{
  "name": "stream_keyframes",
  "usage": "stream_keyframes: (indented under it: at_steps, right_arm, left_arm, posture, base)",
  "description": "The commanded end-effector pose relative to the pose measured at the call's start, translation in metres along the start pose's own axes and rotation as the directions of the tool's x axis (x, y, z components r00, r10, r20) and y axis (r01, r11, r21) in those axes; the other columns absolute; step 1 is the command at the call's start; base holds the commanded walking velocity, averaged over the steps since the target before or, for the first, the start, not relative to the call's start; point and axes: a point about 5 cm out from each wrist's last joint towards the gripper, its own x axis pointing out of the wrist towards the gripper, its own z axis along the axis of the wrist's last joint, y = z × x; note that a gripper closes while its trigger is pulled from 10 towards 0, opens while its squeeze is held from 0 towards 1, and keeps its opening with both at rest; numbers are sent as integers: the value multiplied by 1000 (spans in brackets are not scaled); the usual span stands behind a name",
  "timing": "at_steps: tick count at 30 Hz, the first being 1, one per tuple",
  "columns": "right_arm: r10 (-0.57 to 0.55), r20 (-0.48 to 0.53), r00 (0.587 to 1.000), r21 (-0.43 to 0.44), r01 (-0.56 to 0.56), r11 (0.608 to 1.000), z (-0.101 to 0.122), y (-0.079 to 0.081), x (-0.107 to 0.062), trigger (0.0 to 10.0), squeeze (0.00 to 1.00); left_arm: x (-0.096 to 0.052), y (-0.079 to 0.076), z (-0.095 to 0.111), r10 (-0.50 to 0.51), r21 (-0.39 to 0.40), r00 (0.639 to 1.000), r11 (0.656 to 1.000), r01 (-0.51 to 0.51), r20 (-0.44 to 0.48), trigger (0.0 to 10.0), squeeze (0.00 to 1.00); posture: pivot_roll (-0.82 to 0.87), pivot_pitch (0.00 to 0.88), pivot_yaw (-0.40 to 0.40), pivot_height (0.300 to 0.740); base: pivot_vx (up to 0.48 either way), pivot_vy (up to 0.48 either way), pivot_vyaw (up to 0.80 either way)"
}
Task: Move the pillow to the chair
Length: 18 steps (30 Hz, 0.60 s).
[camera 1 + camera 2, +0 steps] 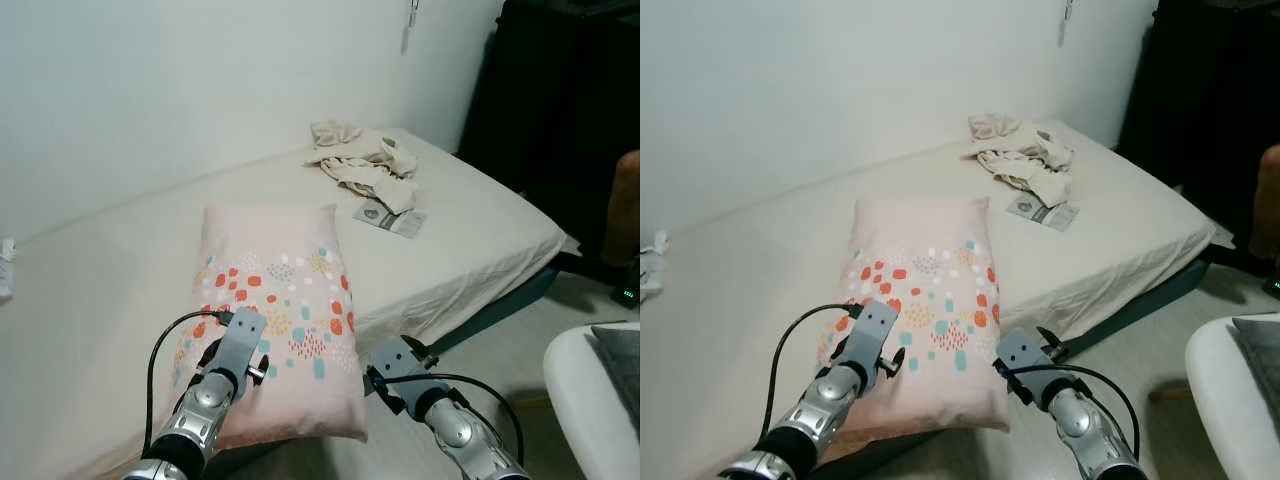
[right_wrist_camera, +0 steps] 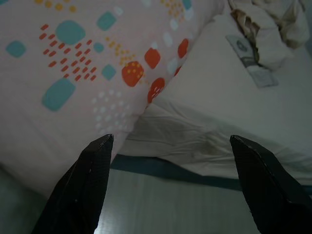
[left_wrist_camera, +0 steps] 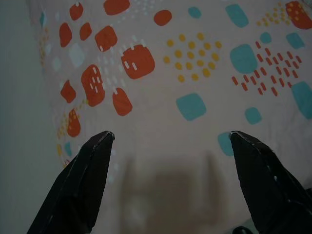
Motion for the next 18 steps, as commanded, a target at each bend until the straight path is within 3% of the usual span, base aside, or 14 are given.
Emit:
stream_keyframes:
  at_steps: [1, 18]
  right_arm:
    - [7, -3, 1000, 18, -7, 1000, -3, 5, -2, 10000, 0]
    - [6, 14, 1000, -9, -5, 1000, 4, 6, 2, 10000, 0]
  left_arm:
    - [-2, 6, -7, 4, 17, 1000, 1000, -3, -27, 10000, 0]
    - [1, 8, 0, -8, 35, 1000, 999, 9, -8, 10000, 0]
  posture:
    - [-171, 96, 131, 740]
    - [-153, 78, 147, 740]
  base:
    - [0, 0, 0]
    - [0, 0, 0]
